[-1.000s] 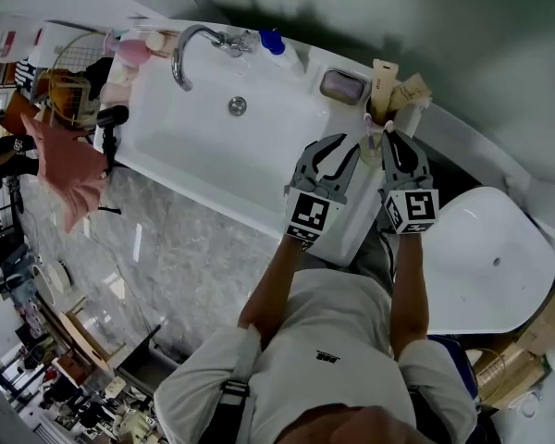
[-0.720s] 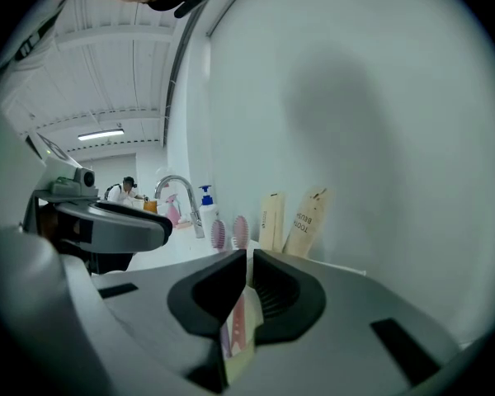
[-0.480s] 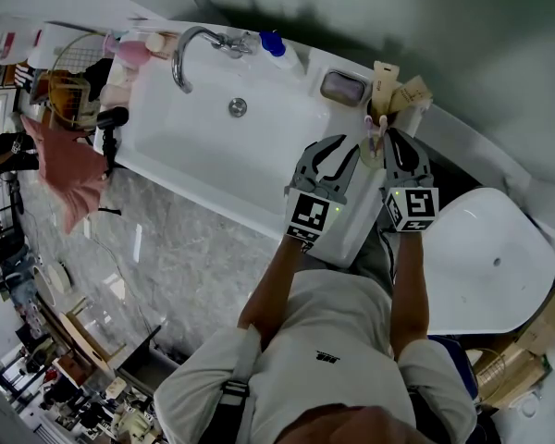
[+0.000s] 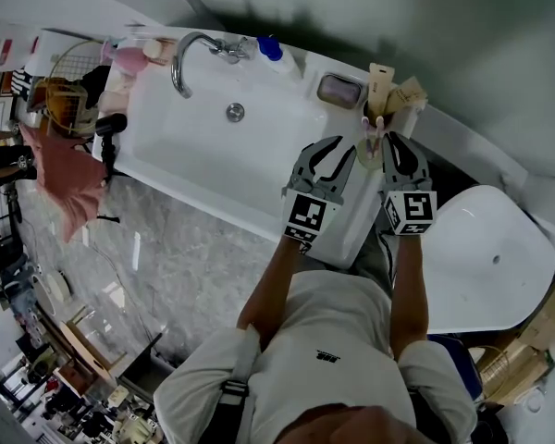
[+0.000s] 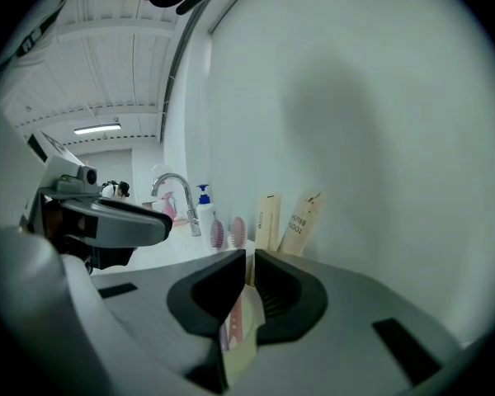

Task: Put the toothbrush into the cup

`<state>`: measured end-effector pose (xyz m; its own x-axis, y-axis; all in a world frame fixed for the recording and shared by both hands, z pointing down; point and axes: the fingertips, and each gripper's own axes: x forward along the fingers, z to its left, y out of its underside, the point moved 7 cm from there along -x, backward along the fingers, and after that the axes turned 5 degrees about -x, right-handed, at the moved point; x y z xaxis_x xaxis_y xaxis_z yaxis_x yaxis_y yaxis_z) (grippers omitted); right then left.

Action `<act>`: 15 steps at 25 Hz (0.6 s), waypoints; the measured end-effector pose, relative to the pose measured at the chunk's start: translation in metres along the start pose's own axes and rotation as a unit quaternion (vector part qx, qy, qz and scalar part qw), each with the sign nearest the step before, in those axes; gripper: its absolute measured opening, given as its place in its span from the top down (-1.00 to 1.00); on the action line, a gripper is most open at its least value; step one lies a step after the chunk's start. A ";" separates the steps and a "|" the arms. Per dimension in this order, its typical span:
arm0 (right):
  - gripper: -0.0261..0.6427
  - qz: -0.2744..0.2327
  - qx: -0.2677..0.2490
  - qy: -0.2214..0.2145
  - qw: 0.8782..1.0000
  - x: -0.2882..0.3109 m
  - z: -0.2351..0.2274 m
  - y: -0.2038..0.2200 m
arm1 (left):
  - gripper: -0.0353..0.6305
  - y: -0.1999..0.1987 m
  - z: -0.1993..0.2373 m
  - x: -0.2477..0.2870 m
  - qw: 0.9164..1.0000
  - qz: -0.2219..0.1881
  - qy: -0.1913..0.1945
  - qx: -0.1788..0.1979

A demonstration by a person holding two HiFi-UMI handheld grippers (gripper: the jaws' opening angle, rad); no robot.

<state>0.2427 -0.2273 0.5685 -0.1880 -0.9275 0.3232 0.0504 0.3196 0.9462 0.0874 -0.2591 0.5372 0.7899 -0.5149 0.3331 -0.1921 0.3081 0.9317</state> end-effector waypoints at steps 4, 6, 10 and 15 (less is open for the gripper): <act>0.78 -0.007 -0.004 0.008 1.000 -0.011 0.004 -0.006 | 0.59 -0.003 -0.001 -0.006 1.000 -0.005 0.009 0.003; 0.78 -0.012 -0.007 0.012 1.000 -0.019 0.009 -0.011 | 0.59 -0.005 -0.002 -0.011 1.000 -0.010 0.014 0.006; 0.78 -0.022 -0.014 0.023 0.999 -0.035 0.021 -0.024 | 0.59 -0.010 -0.001 -0.022 0.999 -0.019 0.025 0.013; 0.77 -0.021 -0.036 0.042 0.998 -0.059 0.041 -0.038 | 0.59 -0.016 -0.003 -0.040 0.998 -0.032 0.041 0.021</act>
<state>0.2121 -0.1771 0.5127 -0.1079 -0.9539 0.2800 0.1148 0.2678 0.9566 0.0605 -0.2411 0.5085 0.8455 -0.4654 0.2618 -0.1625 0.2428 0.9564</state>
